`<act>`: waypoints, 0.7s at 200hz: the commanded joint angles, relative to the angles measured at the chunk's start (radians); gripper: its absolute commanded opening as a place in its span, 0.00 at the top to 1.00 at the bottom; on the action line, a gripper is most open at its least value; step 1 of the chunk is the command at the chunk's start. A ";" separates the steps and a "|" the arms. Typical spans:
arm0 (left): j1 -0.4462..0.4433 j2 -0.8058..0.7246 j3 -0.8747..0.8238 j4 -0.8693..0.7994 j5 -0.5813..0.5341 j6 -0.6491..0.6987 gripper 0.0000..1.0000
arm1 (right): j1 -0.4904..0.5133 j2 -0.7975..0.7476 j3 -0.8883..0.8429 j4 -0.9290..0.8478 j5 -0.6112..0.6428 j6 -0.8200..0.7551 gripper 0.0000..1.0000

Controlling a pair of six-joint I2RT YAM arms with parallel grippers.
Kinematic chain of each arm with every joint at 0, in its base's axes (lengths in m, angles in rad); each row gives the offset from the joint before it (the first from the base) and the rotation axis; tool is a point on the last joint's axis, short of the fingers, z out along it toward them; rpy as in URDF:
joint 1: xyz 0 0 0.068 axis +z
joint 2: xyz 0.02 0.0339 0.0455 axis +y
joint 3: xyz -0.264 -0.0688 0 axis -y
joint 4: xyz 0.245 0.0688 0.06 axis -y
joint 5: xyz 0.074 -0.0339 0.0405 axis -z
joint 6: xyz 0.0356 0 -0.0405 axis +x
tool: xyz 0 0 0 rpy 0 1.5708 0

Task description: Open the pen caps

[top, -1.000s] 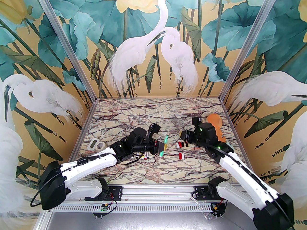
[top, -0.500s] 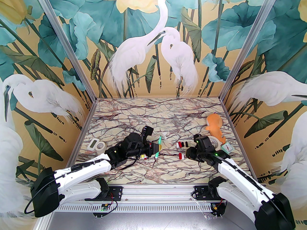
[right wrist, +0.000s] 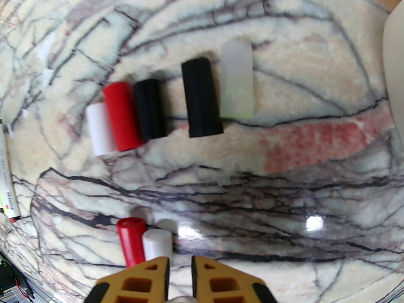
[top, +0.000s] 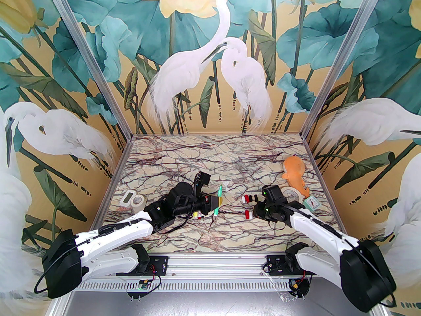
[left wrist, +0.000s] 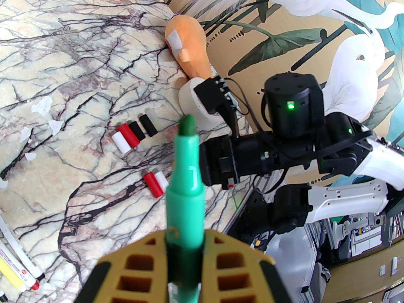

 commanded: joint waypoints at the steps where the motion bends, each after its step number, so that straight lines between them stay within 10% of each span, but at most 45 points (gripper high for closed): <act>1: 0.008 0.013 -0.010 0.024 0.010 -0.012 0.93 | 0.008 0.027 0.008 0.031 0.019 -0.011 0.84; 140: 0.008 0.063 -0.012 0.039 0.021 -0.018 0.93 | 0.013 0.127 0.044 0.050 0.029 -0.021 0.76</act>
